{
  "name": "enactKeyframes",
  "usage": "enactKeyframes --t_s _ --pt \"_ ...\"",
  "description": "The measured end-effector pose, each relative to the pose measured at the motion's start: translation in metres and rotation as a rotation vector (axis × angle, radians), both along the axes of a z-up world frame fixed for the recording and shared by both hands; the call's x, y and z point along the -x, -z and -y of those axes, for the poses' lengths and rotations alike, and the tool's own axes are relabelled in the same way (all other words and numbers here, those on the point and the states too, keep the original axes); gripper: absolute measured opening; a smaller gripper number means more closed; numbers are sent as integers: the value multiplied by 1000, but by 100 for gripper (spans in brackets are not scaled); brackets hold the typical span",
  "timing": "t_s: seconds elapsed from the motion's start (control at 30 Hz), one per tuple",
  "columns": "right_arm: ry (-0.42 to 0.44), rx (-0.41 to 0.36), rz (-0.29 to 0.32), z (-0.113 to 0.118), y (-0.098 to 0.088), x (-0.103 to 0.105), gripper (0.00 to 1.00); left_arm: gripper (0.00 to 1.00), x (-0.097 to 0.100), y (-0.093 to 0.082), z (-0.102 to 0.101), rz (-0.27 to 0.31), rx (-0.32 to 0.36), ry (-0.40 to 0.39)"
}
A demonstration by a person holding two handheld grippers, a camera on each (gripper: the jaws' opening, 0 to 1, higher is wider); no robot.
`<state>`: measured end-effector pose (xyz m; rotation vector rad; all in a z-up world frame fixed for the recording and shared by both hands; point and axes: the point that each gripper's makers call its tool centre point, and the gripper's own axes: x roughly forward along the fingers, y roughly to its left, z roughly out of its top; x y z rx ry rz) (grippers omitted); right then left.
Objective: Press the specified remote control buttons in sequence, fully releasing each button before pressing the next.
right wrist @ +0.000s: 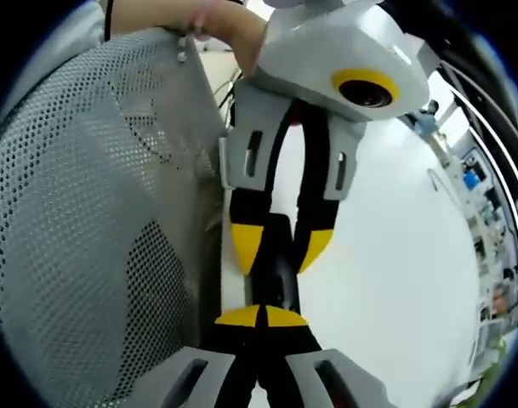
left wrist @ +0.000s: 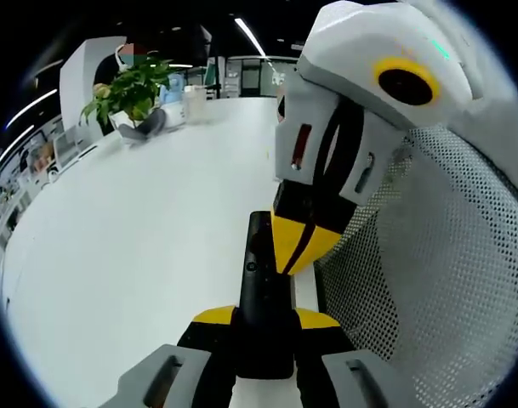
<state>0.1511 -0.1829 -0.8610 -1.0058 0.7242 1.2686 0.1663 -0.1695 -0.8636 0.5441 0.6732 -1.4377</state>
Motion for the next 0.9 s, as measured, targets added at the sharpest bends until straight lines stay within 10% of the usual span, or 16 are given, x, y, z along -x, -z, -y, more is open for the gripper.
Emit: enactKeyframes --t_s 0.33,0.43,0.9 --pt "215 -141 -176 2 -4 -3 0 24 -1 -1 0 -13 10 -12" --pt "182 -100 -106 9 -5 -14 0 24 0 0 0 -11 11 -10" --pt "156 -60 -135 2 -4 -17 0 24 -1 -1 0 -3 11 -1"
